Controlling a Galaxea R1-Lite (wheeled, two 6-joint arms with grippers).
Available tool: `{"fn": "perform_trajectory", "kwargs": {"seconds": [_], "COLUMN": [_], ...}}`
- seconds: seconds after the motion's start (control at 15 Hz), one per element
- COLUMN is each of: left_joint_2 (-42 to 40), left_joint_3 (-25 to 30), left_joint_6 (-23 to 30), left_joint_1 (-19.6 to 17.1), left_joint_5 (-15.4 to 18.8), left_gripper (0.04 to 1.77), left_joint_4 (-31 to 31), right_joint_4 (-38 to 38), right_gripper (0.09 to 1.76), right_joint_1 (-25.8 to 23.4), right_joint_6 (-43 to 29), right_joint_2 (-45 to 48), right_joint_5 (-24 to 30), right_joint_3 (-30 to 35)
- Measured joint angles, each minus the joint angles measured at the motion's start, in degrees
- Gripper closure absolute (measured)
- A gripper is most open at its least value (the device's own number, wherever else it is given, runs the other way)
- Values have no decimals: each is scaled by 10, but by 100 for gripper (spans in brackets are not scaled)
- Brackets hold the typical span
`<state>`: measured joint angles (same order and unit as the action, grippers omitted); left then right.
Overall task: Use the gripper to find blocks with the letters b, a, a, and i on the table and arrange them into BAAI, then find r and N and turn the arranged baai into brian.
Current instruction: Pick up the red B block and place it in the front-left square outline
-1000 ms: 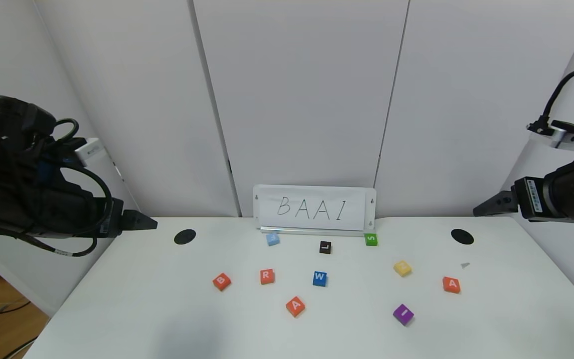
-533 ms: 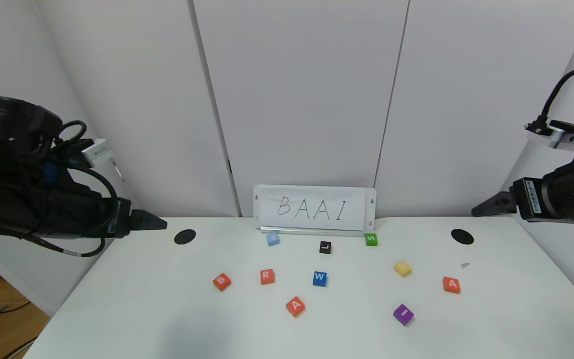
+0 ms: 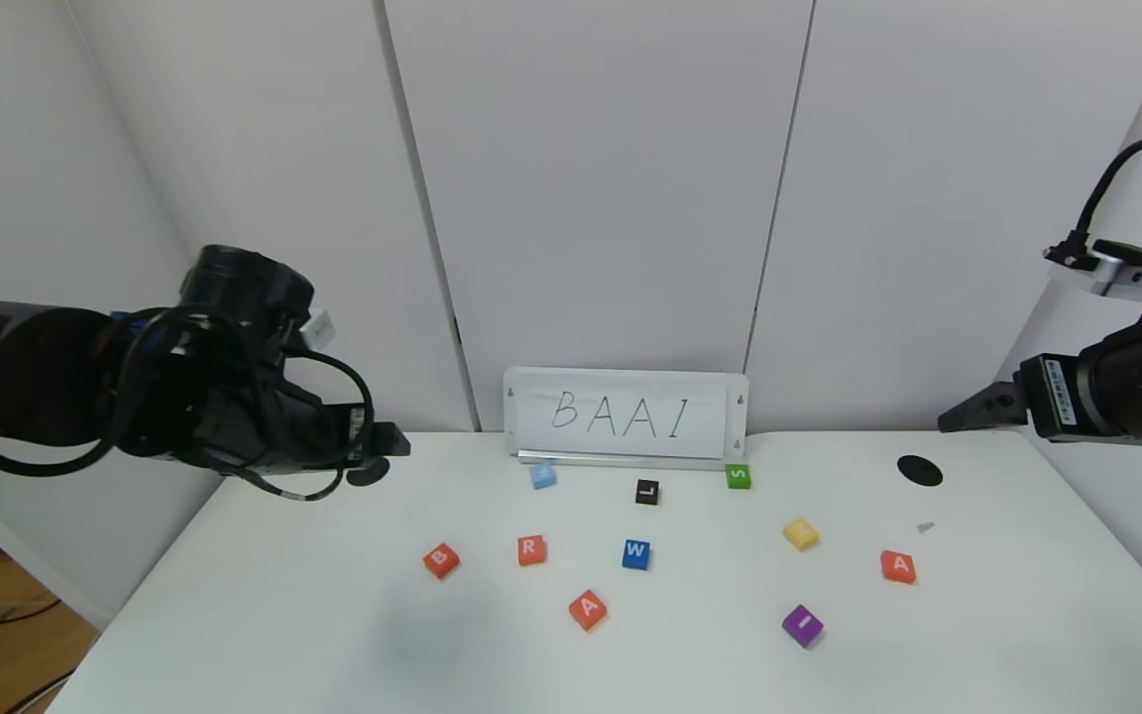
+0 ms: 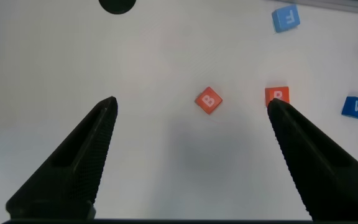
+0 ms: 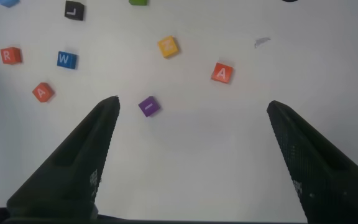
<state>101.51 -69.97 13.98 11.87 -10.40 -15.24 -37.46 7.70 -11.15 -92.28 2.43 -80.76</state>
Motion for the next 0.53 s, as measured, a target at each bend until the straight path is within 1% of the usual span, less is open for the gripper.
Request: {"fn": "perform_trajectory", "kwargs": {"seconds": [0.2,0.4,0.47,0.53], "left_joint_2": [33,67,77,85], "left_joint_3": [-4,-24,-30,-34], "left_joint_6": [79,200,231,257], "left_joint_1": [29,63,72,80], "left_joint_5": [-38,-100,-110,-113], "left_gripper": [9,9,9,9], "left_joint_4": [-15,-59,-67,-69], "right_joint_4": [0,1,1,1], "right_gripper": [14,14,14,14], "right_joint_1": [0,0,0,0], "right_joint_6": [-1,-1,-1,-1], "right_joint_2": [-1,-2,-2,-2], "right_joint_5": [0,0,0,0], "right_joint_3": [0,0,0,0]}}
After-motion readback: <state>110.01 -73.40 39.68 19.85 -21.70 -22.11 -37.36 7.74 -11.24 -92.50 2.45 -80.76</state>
